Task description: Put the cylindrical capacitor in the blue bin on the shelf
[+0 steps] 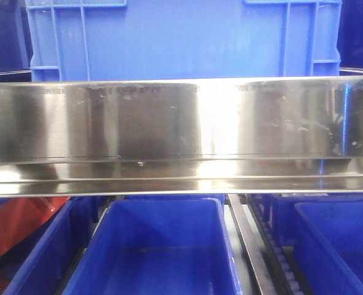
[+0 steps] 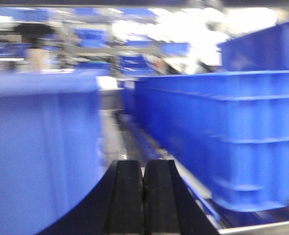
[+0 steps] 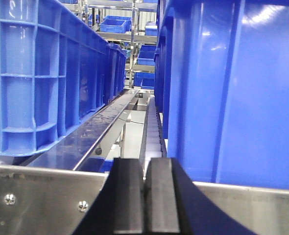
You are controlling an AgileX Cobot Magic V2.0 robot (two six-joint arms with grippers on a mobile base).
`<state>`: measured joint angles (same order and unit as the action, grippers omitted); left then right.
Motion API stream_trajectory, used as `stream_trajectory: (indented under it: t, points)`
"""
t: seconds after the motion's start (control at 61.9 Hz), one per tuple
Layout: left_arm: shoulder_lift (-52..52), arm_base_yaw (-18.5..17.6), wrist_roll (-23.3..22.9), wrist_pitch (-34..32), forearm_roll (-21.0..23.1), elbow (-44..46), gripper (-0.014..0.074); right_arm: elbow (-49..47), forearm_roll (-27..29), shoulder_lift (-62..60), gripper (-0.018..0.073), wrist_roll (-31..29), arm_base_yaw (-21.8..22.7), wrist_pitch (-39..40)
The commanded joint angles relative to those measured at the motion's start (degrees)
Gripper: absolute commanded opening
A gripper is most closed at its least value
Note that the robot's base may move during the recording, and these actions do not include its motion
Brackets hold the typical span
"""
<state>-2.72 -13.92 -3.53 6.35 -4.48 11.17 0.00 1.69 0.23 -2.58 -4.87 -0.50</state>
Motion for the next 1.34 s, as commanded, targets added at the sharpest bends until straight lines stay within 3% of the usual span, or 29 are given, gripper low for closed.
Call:
stream_trajectory:
  t: [0.0, 0.291, 0.533, 0.985, 1.324]
  points:
    - [2.7, 2.3, -4.2, -1.8, -2.1, -3.6, -0.0111, 0.0, -0.2, -0.2, -0.0168, -0.3, 0.3, 1.3]
    - [2.7, 3.5, -4.2, -9.6, -2.0, -11.2, -0.0111, 0.0, -0.2, -0.2, -0.0168, -0.3, 0.3, 1.3]
    - [2.7, 3.8, -4.2, -8.2, -1.7, -11.2, -0.0111, 0.0, -0.2, -0.2, -0.0168, -0.3, 0.3, 1.3]
    - [2.7, 8.7, -4.2, -8.3, -1.7, -11.2, -0.0111, 0.0, -0.2, -0.2, -0.0168, -0.3, 0.3, 1.3]
    - [2.7, 8.8, -4.2, -8.3, -1.7, -11.2, -0.0111, 0.0, -0.2, -0.2, -0.0168, -0.3, 0.3, 1.3]
